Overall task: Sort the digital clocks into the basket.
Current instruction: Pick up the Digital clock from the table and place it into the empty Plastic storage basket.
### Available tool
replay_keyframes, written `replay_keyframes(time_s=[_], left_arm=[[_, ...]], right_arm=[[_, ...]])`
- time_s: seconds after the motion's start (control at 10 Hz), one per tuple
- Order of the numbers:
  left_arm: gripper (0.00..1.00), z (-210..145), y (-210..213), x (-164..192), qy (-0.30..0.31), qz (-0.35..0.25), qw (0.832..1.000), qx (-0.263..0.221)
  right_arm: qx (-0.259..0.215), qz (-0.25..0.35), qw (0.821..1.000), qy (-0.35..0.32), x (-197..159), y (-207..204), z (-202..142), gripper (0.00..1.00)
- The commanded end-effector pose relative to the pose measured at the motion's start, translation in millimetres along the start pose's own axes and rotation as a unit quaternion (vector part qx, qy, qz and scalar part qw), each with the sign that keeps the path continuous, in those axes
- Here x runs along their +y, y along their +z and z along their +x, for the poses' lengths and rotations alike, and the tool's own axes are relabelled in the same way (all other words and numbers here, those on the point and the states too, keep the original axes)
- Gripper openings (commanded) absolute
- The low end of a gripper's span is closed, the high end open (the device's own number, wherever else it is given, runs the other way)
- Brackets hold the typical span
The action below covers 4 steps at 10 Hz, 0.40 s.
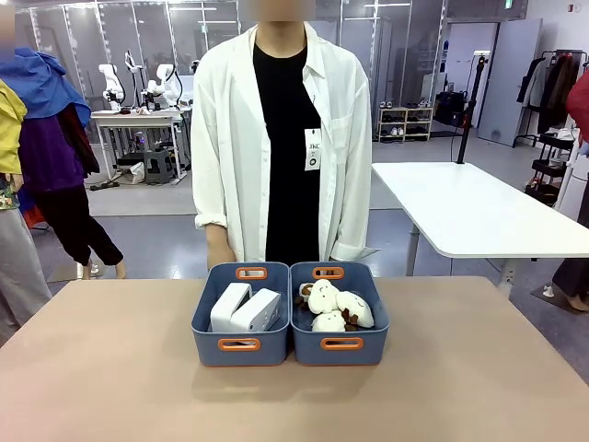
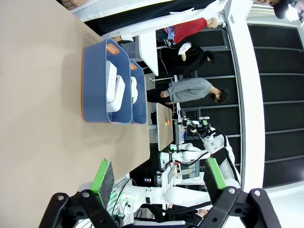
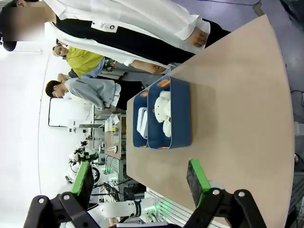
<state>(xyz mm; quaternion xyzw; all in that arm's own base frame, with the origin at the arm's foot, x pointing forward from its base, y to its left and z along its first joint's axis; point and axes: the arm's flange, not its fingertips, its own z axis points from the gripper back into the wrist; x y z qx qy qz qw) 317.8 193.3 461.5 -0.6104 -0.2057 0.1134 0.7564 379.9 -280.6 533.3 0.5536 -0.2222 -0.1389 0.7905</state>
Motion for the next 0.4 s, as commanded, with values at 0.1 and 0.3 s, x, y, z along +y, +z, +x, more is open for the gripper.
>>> replay_keyframes(time_s=[0.1,0.3], left_arm=[[0.97,-3.5,3.5,-3.7,0.007,0.0,1.0,0.006],[0.97,-3.5,3.5,-3.7,0.007,0.0,1.0,0.006]], right_arm=[[0.003,-0.002,1.0,-0.005,2.9,1.7,-0.9,1.0],[0.003,-0.002,1.0,-0.005,2.9,1.7,-0.9,1.0]])
